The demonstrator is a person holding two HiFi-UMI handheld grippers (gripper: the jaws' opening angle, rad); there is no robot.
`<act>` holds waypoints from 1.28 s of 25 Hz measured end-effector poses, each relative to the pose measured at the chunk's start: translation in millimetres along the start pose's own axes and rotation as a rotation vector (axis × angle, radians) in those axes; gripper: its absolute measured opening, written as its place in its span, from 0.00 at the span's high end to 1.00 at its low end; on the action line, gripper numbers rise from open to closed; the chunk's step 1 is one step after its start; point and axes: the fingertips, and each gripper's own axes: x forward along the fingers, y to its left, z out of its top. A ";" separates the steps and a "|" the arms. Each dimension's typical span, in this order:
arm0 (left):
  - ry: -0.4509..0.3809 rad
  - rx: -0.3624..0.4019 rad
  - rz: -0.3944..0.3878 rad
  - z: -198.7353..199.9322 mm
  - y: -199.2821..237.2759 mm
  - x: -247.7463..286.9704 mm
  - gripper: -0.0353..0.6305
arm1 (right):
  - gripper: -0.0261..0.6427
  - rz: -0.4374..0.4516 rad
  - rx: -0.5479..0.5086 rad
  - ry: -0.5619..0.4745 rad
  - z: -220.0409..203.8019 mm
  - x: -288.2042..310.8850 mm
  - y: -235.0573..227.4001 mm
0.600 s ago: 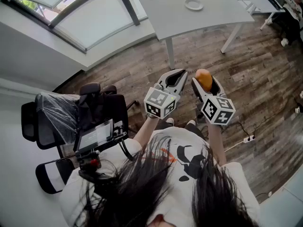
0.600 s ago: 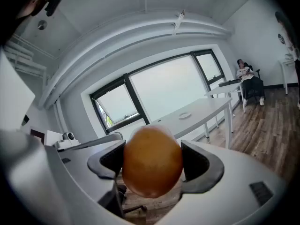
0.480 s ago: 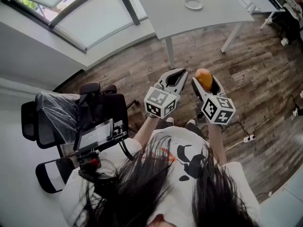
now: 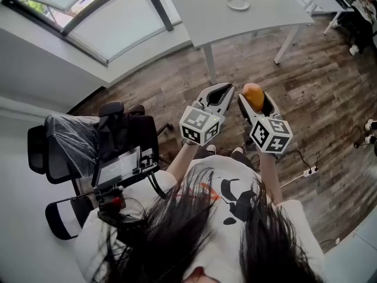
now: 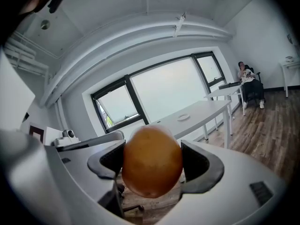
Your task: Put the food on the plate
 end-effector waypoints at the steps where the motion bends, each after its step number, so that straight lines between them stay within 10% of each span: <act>1: 0.000 -0.001 -0.001 -0.3 -1.0 0.1 0.94 | 0.43 -0.001 -0.001 0.001 -0.3 -0.9 -0.5; 32: 0.064 -0.026 0.055 -36.4 -41.8 97.0 0.94 | 0.43 0.035 0.059 0.058 4.8 -5.0 -117.5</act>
